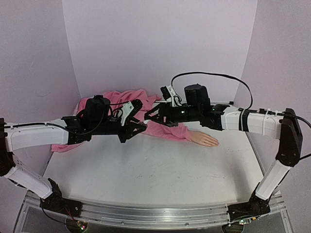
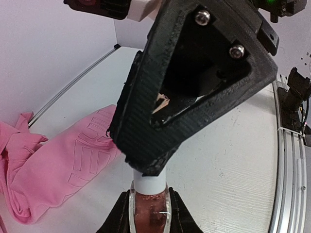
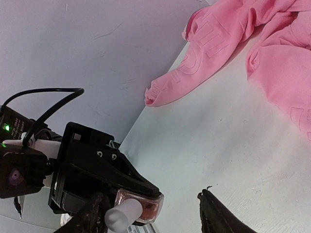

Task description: Paint the nails

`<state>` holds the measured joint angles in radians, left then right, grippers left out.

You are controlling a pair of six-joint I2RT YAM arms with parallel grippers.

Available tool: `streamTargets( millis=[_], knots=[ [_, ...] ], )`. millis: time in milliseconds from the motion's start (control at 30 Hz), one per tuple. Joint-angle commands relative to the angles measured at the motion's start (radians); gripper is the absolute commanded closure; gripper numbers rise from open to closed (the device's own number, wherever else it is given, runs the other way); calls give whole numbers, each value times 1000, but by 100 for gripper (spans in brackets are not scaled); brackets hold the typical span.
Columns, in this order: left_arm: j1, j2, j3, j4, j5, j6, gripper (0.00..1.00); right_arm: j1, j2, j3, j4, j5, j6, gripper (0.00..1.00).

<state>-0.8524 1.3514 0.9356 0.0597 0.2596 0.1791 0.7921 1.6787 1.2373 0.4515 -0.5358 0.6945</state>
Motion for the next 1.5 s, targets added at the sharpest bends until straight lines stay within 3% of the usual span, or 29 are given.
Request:
streamTargets(
  millis=[0,100,167,400,500,667,733,867,967,1067,1167,1200,1267,1333,1400,1467],
  knots=[
    [-8,11,48,55,-24,25,100,13,17,47,93,-49,47,46],
    [-10,14,54,55,-22,25,100,15,20,40,99,-56,50,65],
    [-10,13,53,56,-26,23,100,16,17,33,101,-56,51,72],
    [-10,15,63,56,-25,-3,100,18,13,24,101,-86,10,69],
    [-2,5,65,55,40,-17,100,17,17,34,92,-127,-39,73],
    [37,-6,74,56,302,-72,100,16,15,57,40,-183,-164,100],
    [54,-8,81,55,473,-78,100,16,11,63,22,-271,-260,100],
    [102,22,129,57,957,-138,100,21,-35,31,-19,-669,-578,100],
    [117,82,196,57,1168,-239,100,22,-79,21,-40,-667,-643,100],
    [118,94,193,58,1091,-242,100,26,-70,50,-70,-653,-638,100],
    [118,69,163,59,905,-206,100,27,-73,60,-68,-565,-609,100],
    [118,57,152,59,817,-196,100,28,-79,60,-69,-506,-591,91],
    [116,29,126,59,637,-158,100,26,-104,50,-70,-334,-542,55],
    [108,0,86,58,442,-110,100,22,-123,40,-72,-130,-477,35],
    [90,-26,53,59,253,-66,100,6,-125,43,-83,-3,-405,23],
    [65,-42,34,60,111,-21,100,-5,-123,49,-90,55,-328,21]
  ],
)
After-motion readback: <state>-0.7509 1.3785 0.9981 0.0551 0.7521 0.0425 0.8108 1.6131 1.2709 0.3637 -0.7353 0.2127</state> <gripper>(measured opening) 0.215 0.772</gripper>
